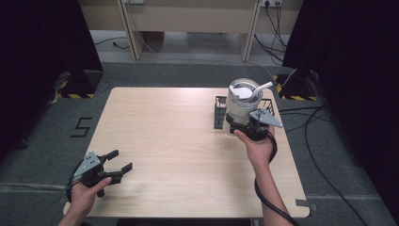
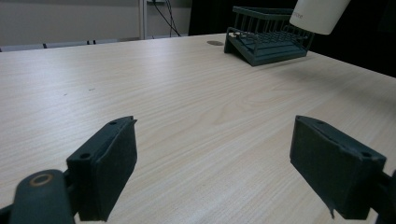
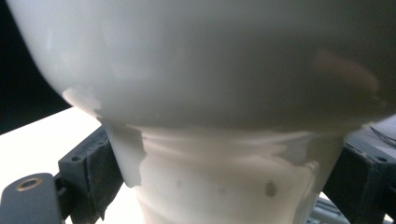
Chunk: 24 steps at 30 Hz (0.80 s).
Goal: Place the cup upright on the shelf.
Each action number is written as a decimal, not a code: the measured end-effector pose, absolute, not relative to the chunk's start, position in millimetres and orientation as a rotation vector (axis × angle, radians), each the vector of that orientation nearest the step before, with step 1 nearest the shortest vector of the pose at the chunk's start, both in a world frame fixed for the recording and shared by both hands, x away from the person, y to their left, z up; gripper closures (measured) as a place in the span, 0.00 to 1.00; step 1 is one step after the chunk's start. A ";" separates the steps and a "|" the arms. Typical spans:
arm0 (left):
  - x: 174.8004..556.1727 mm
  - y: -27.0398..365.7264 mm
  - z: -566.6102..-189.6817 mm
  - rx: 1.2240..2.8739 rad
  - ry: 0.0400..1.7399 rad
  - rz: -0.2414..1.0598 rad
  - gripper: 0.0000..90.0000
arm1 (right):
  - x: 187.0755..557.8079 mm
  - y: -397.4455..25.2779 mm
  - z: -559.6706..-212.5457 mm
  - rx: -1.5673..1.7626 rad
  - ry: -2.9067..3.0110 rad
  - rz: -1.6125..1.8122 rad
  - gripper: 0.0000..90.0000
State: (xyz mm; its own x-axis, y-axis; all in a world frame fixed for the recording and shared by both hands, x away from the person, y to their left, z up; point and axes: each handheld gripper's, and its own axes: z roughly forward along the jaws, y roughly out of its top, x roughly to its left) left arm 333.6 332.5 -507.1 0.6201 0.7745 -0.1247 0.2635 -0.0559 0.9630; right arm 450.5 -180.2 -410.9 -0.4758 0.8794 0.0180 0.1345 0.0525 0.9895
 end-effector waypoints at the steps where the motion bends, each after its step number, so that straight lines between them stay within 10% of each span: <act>1: 333.5 332.5 -507.1 1.620 0.879 0.520 0.16 | 451.4 -181.7 -409.4 1.032 1.681 1.484 0.13; 24: 333.6 333.6 -507.6 1.614 0.886 0.519 0.16 | 480.9 -209.9 -388.5 1.110 1.580 1.438 0.13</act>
State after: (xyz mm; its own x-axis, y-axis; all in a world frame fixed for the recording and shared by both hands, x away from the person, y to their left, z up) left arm 333.6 333.6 -507.6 0.6150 0.7776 -0.1306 0.2661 -0.0488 0.9627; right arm 480.9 -209.9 -388.5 -0.3723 0.9272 0.0401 0.1269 0.0081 0.9919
